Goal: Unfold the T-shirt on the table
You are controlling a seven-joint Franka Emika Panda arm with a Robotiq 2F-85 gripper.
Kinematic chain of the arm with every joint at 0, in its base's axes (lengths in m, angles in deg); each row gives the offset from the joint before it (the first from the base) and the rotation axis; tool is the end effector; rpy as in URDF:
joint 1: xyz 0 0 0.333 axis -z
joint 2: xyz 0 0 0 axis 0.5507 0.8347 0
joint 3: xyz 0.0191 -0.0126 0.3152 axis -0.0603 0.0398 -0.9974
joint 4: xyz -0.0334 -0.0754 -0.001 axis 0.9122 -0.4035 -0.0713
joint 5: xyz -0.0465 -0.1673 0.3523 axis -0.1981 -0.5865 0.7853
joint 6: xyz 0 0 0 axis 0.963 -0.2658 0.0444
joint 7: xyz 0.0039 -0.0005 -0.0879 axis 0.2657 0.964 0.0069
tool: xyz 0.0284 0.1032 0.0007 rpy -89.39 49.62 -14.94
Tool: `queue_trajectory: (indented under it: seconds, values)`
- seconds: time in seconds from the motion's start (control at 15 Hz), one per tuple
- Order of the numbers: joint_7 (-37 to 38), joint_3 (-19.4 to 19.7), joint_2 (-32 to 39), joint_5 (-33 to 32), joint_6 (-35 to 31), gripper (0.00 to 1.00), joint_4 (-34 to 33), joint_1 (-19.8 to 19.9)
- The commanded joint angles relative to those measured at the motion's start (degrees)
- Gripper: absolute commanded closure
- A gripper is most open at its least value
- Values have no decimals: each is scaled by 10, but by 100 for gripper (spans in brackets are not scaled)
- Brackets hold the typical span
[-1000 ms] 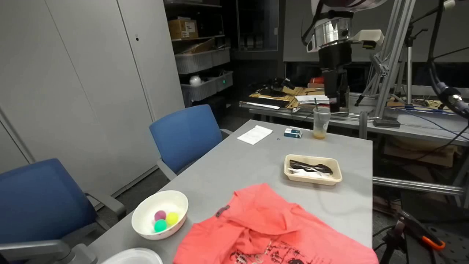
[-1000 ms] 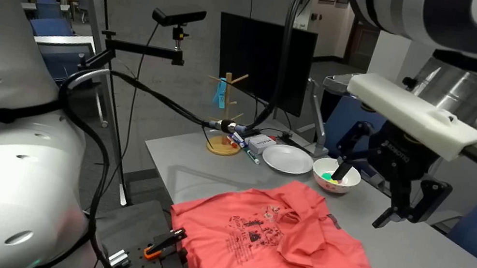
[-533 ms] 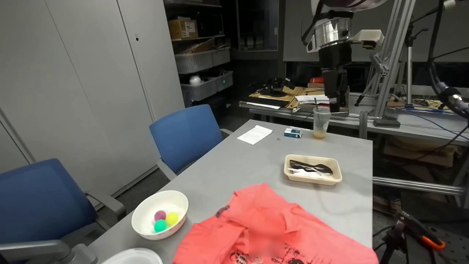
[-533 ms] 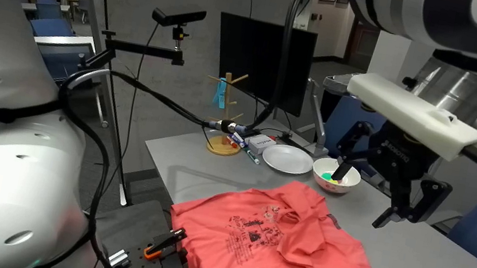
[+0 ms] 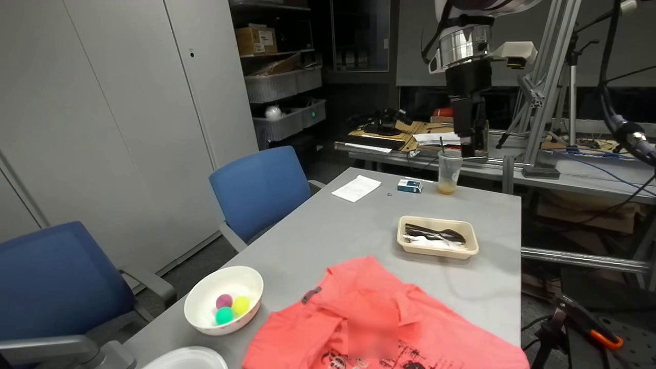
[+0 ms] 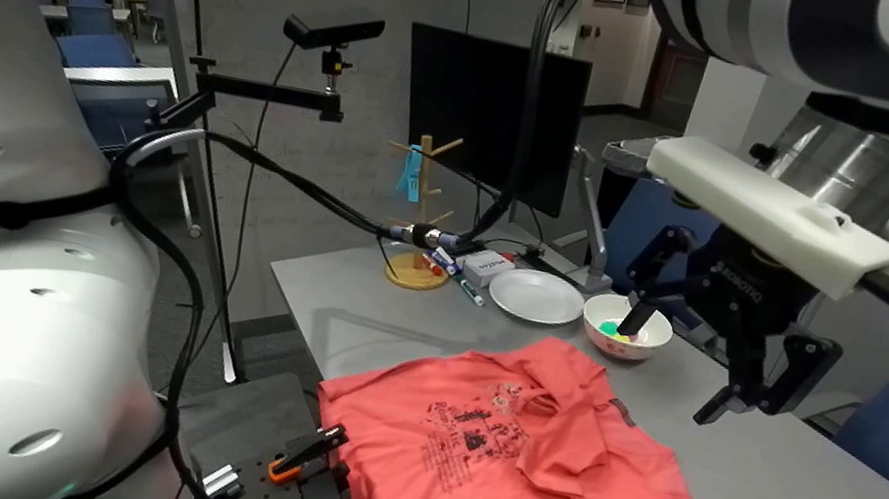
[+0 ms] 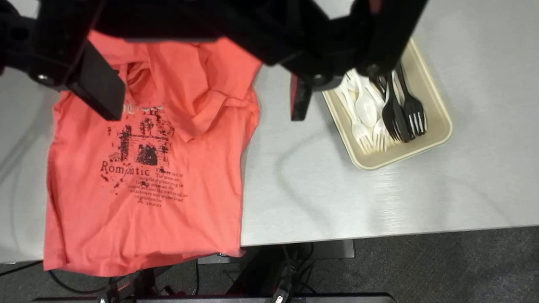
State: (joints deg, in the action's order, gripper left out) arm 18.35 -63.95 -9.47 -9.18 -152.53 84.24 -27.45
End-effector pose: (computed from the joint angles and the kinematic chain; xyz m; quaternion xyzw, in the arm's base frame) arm 0.4521 -0.1868 0.4303 -0.9893 0.0278 0.1224 0.0744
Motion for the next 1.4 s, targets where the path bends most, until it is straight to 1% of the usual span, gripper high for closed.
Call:
queue_trajectory:
  seconds: [0.0, 0.4, 0.53, 0.93, 1.2, 1.33]
  values:
    - [-1, -16, 1, 1, 1, 0, -1, 17]
    - [-1, -16, 1, 1, 1, 0, -1, 17]
    - [4, -20, 9, 1, -11, 0, -5, 16]
    - [17, -58, 53, -30, -92, 0, -8, 2]
    - [16, -88, 104, -52, -145, 0, -19, -5]
    - [11, -102, 131, -57, -156, 0, -27, -8]
